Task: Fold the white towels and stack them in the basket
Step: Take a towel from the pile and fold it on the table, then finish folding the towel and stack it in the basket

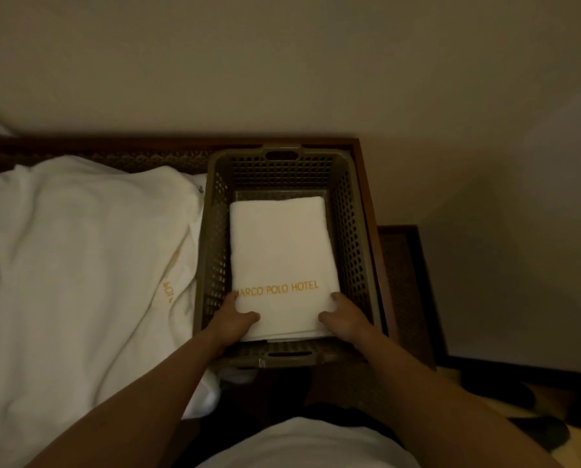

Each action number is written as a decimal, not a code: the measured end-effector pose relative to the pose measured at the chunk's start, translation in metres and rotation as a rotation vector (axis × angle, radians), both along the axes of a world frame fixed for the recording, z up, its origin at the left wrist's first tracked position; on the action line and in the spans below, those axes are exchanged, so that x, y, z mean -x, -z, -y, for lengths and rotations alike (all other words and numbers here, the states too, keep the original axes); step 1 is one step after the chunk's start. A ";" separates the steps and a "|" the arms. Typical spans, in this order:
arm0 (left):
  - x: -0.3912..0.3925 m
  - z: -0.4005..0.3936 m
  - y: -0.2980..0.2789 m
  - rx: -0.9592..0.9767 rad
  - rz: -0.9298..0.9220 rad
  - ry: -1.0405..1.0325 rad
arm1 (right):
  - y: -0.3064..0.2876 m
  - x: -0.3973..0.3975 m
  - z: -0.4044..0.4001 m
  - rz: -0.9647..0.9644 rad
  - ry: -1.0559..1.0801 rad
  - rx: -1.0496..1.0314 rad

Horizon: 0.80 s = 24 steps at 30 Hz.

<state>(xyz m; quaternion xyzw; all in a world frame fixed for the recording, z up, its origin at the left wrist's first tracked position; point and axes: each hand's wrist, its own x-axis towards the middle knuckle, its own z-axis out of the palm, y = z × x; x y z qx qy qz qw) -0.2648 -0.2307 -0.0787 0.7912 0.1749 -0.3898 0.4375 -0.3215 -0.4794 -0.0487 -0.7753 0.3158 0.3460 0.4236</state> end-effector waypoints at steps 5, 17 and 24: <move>0.001 -0.001 0.000 0.042 -0.008 0.015 | 0.001 0.007 -0.003 0.006 -0.024 0.055; 0.007 -0.018 -0.064 0.021 0.218 0.082 | -0.021 -0.011 -0.065 0.072 -0.303 0.329; 0.020 -0.094 -0.118 0.003 0.375 -0.206 | -0.050 -0.063 -0.172 0.496 -0.392 0.087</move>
